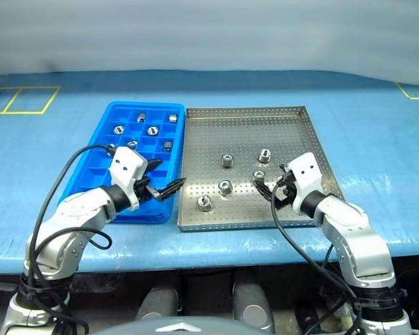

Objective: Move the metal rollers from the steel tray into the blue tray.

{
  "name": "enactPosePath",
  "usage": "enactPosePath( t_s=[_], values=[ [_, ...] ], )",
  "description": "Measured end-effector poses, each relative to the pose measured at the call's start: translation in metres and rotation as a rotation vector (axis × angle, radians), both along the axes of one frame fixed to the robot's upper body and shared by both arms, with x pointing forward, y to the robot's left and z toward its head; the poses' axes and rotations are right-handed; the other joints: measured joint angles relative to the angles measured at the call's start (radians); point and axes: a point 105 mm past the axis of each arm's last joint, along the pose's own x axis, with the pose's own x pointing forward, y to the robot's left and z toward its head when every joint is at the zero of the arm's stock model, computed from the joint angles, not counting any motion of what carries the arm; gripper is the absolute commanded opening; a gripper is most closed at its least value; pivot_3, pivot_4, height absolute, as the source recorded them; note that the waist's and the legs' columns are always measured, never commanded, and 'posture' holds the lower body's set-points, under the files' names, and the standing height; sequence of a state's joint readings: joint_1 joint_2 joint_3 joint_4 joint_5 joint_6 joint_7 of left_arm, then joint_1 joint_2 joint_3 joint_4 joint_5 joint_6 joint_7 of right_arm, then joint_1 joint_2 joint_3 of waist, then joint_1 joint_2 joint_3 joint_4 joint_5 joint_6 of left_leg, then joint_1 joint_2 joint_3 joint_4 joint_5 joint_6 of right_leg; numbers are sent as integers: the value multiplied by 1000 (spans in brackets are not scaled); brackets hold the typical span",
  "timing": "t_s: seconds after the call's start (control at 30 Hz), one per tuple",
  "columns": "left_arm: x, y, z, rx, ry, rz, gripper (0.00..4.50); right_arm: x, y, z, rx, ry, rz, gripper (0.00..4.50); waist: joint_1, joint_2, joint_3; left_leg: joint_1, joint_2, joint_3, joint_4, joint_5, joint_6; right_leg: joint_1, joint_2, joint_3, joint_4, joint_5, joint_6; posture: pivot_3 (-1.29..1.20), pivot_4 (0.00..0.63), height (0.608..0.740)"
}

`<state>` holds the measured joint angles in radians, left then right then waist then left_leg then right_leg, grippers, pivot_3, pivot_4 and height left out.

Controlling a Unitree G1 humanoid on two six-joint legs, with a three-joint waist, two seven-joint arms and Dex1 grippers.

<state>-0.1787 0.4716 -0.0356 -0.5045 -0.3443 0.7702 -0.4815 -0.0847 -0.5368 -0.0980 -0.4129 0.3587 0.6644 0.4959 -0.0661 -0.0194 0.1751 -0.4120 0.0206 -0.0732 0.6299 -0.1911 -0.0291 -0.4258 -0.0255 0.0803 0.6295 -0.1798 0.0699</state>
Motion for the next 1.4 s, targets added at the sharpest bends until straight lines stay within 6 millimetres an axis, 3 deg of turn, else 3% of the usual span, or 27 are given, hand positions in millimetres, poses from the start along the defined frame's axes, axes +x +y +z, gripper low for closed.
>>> enactPosePath(
  t_s=[1.13,1.3,1.4],
  values=[
    [5,-15,0,4,24,-73,4448,1,5,-7,16,2,-34,4500,-1,0,0,-2,0,0,-2,0,0,-2,0,0,-1,0,0,-49,150,740],
    [5,-44,-5,25,91,-189,4448,2,6,-6,16,-4,-34,4500,-1,0,0,-2,0,0,-1,0,0,-1,0,0,-1,0,0,-68,150,740],
    [-1,-61,-24,129,154,-273,4448,2,7,-7,18,-8,-41,4500,-6,0,0,-2,0,0,-2,0,0,-1,0,0,-1,0,0,-85,150,740]
  ],
)
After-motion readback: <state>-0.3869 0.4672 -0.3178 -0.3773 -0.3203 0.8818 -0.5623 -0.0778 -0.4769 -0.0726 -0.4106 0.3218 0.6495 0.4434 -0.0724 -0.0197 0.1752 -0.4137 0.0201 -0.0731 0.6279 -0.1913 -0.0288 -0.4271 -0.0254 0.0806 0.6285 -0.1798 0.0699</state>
